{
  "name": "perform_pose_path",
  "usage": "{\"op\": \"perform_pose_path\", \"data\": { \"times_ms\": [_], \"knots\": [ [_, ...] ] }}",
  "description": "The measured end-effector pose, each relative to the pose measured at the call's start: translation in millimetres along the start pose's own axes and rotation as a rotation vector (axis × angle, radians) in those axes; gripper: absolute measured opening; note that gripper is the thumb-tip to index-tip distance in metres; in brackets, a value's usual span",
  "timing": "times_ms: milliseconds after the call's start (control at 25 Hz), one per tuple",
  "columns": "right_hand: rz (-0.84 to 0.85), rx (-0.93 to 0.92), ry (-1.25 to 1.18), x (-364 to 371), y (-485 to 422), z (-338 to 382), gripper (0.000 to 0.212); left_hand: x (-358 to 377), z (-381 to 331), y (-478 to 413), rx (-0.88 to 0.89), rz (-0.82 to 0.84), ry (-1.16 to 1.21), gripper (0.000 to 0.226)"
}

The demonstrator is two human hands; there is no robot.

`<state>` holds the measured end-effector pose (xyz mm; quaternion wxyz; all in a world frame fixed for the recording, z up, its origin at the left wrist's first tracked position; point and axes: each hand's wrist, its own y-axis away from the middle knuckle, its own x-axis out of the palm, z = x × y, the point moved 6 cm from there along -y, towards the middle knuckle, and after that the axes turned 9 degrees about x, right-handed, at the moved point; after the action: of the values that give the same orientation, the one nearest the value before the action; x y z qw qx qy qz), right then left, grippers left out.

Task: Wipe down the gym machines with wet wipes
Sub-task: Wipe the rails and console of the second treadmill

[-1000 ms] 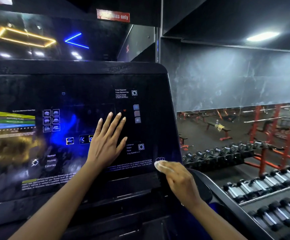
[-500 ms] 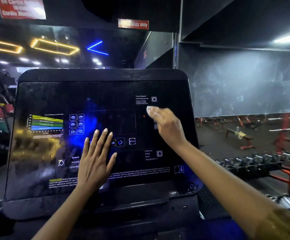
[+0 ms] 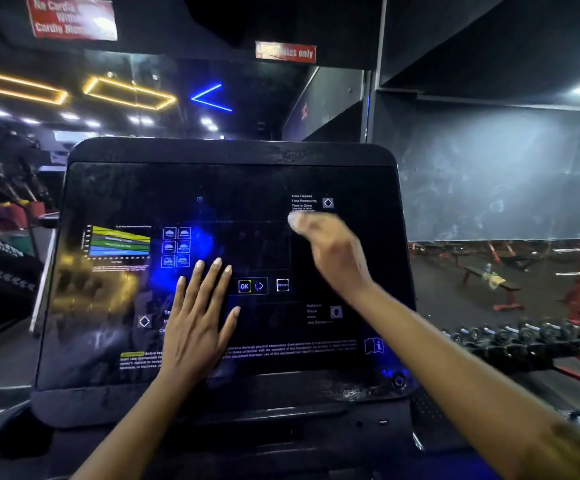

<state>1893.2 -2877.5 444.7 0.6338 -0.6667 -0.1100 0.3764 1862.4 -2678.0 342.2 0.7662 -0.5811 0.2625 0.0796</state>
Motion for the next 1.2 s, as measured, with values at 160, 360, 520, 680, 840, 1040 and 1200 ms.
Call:
{"op": "perform_pose_path", "data": {
  "times_ms": [160,360,520,680,840,1040,1200],
  "knots": [
    [-0.038,0.060,0.134,10,-29,-6,0.039,-13,23,10,-0.035,-0.027,-0.012,0.061],
    [0.016,-0.086,0.043,20,74,31,0.037,-18,45,23,-0.060,-0.032,-0.013,0.063],
    [0.142,-0.205,0.017,29,143,57,0.033,-23,66,37,-0.097,-0.015,-0.021,0.065],
    [0.047,-0.178,-0.090,16,77,58,0.027,-21,75,54,-0.092,0.001,-0.025,0.064],
    [-0.124,0.034,0.067,18,-46,31,0.029,-17,79,56,-0.086,0.007,-0.041,0.063],
    [-0.025,-0.086,0.146,44,5,51,0.041,-17,79,57,-0.078,-0.007,-0.033,0.063],
    [0.086,-0.183,0.046,55,100,86,0.035,-16,80,56,-0.074,-0.003,-0.036,0.063]
  ]
}}
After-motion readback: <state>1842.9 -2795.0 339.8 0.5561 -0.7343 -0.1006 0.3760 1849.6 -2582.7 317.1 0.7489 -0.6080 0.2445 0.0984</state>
